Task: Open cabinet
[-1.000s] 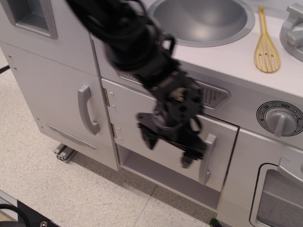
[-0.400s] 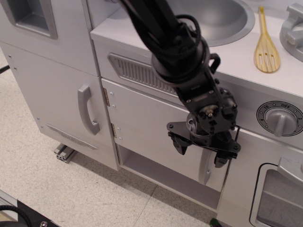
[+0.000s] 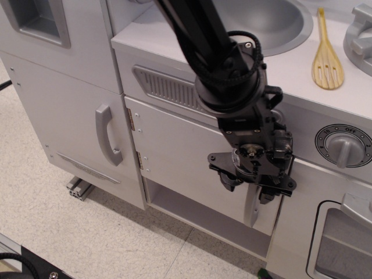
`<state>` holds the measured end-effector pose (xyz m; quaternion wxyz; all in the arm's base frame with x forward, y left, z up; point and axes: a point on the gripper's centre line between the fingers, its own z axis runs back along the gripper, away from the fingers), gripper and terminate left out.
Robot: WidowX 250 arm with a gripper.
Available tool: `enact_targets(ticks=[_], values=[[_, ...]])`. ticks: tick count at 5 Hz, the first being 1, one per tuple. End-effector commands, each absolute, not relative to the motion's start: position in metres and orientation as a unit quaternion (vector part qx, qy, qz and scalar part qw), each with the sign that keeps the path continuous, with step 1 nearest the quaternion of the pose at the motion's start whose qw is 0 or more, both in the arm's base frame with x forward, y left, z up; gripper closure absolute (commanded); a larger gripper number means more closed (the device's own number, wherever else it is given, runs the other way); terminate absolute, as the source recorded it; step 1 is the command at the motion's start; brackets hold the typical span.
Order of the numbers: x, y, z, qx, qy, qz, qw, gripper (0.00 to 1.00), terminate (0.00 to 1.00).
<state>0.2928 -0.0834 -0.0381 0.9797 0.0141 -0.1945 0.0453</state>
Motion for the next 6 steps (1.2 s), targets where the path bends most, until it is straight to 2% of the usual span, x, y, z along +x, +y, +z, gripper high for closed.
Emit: enact_targets(ticks=[1, 3, 4, 5, 6], values=[[0.293, -0.085, -0.028, 0.003, -0.212, 0.035, 0.977, 1.0, 0.0], [0.257, -0.066, -0.029, 0.008, -0.197, 0.002, 0.98, 1.0, 0.0], [0.245, -0.053, -0.027, 0.023, -0.188, -0.032, 0.981, 0.0, 0.0], [0.237, -0.038, -0.006, 0.012, -0.17, -0.049, 0.984, 0.0, 0.0], [0.236, -0.033, 0.024, -0.003, -0.184, -0.062, 0.981, 0.0, 0.0]])
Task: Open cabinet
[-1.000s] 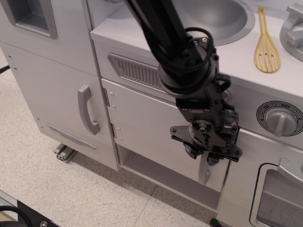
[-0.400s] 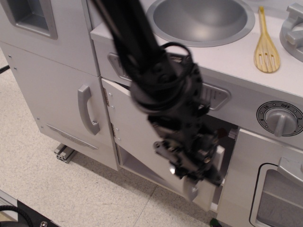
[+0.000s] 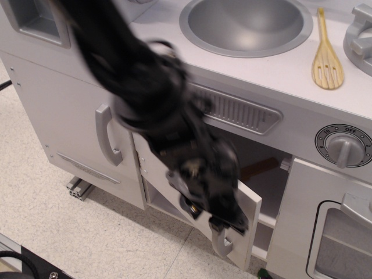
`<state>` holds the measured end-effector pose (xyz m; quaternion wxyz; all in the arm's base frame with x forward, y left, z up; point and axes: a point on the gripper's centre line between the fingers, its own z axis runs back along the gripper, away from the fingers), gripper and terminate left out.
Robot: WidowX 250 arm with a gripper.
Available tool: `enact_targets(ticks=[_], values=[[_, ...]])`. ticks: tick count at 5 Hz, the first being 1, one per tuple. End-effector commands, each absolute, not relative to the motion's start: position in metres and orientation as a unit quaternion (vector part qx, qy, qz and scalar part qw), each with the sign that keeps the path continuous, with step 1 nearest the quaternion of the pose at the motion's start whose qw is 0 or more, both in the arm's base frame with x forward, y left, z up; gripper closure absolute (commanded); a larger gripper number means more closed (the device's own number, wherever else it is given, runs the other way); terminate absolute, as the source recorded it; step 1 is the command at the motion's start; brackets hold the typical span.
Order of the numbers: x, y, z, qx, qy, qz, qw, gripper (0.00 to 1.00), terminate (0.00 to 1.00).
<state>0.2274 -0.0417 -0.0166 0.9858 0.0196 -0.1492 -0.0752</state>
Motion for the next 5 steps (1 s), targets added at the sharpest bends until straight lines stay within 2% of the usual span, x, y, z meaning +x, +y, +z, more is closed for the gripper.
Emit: enact_targets(ticks=[1, 2, 3, 4, 5], values=[[0.239, -0.034, 0.06, -0.023, -0.243, -0.063, 0.968, 0.0, 0.0], [0.258, -0.05, 0.075, -0.035, -0.262, -0.041, 0.964, 0.0, 0.0], [0.28, -0.067, 0.071, -0.034, -0.273, -0.032, 0.961, 0.0, 0.0], [0.299, -0.08, 0.057, -0.019, -0.278, -0.029, 0.96, 0.0, 0.0], [0.302, -0.083, 0.039, -0.003, -0.268, -0.035, 0.963, 0.0, 0.0]])
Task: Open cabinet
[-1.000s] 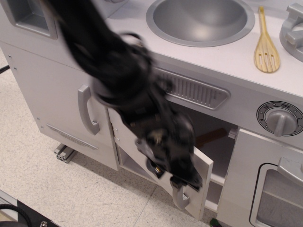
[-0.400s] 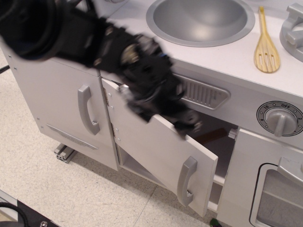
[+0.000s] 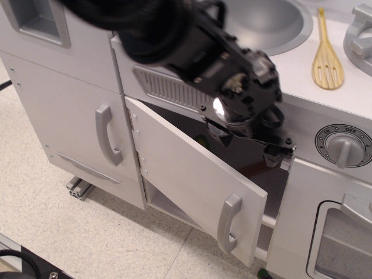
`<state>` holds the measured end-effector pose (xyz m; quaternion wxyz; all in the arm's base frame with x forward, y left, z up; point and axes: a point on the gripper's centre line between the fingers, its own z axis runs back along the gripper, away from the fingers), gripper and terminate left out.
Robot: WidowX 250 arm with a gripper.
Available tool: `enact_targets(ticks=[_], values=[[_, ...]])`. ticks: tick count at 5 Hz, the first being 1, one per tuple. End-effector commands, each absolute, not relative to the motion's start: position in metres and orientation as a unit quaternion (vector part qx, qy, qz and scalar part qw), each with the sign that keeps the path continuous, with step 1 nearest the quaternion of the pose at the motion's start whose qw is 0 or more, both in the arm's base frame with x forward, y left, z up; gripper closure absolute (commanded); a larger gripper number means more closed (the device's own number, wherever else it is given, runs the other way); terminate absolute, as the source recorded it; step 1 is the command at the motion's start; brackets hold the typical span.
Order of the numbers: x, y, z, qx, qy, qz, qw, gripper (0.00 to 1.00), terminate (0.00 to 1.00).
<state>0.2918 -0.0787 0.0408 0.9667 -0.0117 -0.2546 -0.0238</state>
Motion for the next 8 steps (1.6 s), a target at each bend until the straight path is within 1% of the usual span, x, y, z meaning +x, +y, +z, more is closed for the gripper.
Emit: enact_targets(ticks=[1, 2, 3, 4, 5, 6, 7, 8], values=[[0.293, -0.078, 0.021, 0.011, -0.257, -0.047, 0.965, 0.0, 0.0], [0.281, -0.069, 0.008, 0.018, -0.255, -0.053, 0.965, 0.0, 0.0], [0.27, -0.056, -0.002, 0.026, -0.232, -0.048, 0.971, 0.0, 0.0], [0.251, -0.041, 0.001, 0.026, -0.211, -0.024, 0.977, 0.0, 0.0], [0.236, -0.018, 0.007, 0.046, -0.171, 0.015, 0.984, 0.0, 0.0], [0.23, 0.006, 0.009, 0.061, -0.16, 0.044, 0.984, 0.0, 0.0], [0.229, 0.033, 0.011, 0.078, -0.159, 0.063, 0.982, 0.0, 0.0], [0.232, 0.046, 0.014, 0.098, -0.156, 0.083, 0.979, 0.0, 0.0]])
